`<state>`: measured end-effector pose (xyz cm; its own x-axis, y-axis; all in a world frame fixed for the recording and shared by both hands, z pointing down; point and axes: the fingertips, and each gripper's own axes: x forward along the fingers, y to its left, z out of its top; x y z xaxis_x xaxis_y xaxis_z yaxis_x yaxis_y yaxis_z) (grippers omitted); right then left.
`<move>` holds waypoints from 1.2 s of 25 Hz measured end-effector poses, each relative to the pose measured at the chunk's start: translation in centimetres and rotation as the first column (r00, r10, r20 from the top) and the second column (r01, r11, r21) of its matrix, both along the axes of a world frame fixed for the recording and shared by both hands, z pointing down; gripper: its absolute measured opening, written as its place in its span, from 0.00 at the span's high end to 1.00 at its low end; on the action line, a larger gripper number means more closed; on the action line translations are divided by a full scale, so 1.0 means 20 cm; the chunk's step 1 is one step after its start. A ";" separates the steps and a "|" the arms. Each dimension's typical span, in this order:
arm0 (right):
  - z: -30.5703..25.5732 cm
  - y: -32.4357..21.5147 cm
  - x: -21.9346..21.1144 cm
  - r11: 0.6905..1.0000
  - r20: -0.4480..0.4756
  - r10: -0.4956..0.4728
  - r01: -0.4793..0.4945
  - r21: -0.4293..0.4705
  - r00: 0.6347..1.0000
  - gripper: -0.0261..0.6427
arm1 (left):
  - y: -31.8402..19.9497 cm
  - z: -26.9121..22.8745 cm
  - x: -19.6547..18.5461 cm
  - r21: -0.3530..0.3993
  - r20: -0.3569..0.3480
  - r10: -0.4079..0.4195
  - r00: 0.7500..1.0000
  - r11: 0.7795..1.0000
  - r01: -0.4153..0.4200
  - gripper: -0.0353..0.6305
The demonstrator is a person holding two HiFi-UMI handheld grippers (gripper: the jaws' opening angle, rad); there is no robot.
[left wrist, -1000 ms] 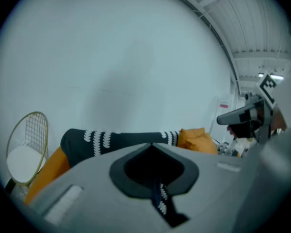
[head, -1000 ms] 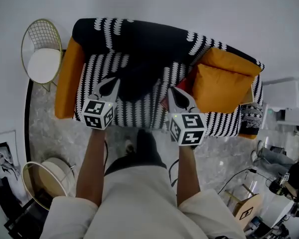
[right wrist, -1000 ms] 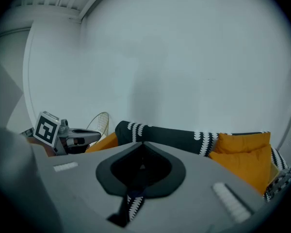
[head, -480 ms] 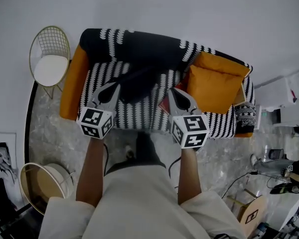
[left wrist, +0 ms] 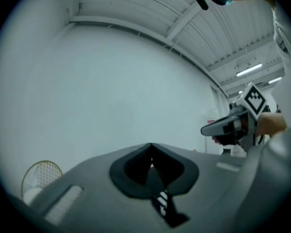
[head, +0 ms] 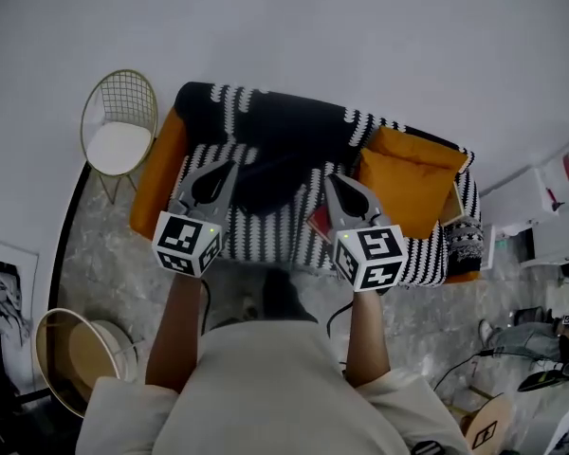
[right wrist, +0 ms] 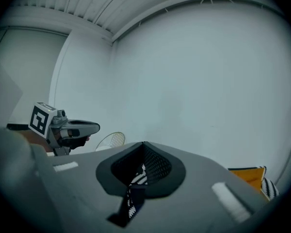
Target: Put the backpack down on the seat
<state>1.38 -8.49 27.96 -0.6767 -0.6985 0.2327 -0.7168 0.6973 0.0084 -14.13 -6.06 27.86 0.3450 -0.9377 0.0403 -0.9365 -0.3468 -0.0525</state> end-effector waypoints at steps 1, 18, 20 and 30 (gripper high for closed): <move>-0.03 0.03 0.00 1.000 0.009 -0.005 0.005 0.008 1.000 0.95 | 0.03 -0.04 0.01 0.014 0.011 -0.005 1.000 1.000 0.004 0.94; -0.33 0.43 -0.04 0.987 0.010 -0.074 0.072 0.143 0.997 0.95 | 0.47 -0.39 0.02 0.166 0.065 -0.046 0.997 0.986 0.035 0.94; -0.34 0.45 -0.04 0.986 0.014 -0.079 0.076 0.151 0.997 0.95 | 0.50 -0.40 0.02 0.174 0.076 -0.049 0.996 0.984 0.035 0.94; -0.38 0.52 -0.05 0.981 -0.040 -0.061 0.068 0.182 0.997 0.95 | 0.58 -0.46 0.04 0.211 0.123 -0.056 0.991 0.977 0.029 0.94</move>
<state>0.47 2.01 20.42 -0.7155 -0.6866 0.1290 -0.6675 0.7264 0.1636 -13.41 5.45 18.59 0.3090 -0.9439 -0.1167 -0.9311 -0.2752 -0.2396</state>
